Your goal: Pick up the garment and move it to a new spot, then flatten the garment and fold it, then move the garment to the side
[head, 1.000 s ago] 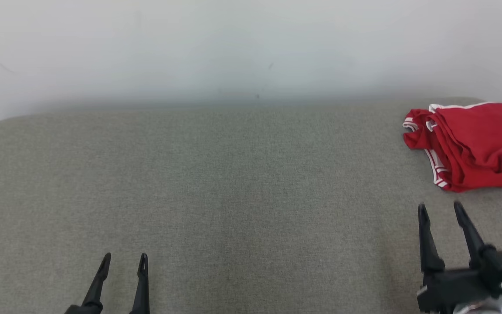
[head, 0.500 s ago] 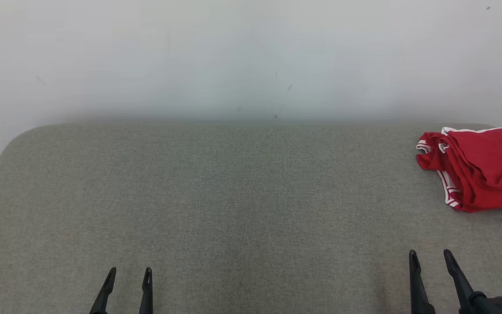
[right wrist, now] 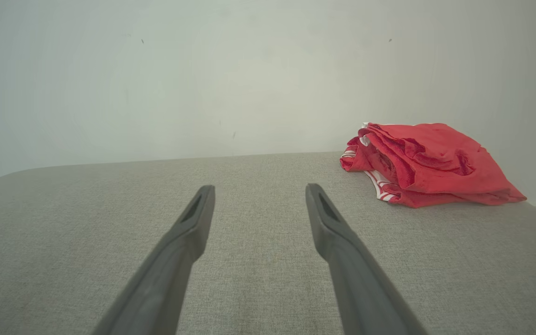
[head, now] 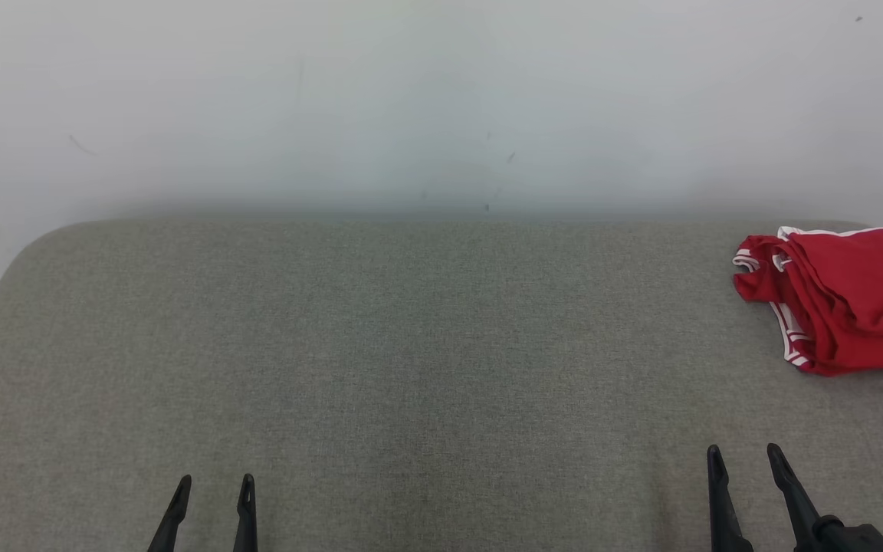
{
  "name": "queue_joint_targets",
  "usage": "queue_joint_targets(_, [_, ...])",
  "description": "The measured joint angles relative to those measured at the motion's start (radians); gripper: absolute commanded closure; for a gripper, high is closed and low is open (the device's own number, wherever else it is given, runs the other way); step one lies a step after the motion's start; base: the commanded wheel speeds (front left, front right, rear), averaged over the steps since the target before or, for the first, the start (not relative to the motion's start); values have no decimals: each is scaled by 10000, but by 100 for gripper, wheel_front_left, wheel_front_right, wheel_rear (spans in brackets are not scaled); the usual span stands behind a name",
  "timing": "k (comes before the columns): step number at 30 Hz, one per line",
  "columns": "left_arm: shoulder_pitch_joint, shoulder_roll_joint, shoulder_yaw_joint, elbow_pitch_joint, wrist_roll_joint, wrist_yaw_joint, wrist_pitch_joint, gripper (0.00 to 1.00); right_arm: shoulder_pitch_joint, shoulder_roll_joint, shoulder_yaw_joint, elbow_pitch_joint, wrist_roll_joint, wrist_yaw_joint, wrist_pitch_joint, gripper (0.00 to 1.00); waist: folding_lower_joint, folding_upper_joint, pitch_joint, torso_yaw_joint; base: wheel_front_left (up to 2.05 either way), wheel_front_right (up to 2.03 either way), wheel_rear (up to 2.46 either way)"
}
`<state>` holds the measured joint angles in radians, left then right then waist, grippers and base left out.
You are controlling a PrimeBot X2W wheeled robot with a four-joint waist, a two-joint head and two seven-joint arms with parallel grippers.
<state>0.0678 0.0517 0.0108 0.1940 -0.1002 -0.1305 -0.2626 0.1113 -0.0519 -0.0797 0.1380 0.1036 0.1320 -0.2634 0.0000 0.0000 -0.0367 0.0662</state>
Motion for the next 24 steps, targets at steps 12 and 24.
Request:
queue_joint_targets(12, [-18,-2,27,54,-84,59,0,0,-7,2,65,98,36,0,0,0,0,0,8,60,0,0,0])
queue_joint_targets(24, [-18,-2,130,94,-150,73,0,0,-30,2,59,190,36,0,0,0,0,0,-15,55,0,0,0])
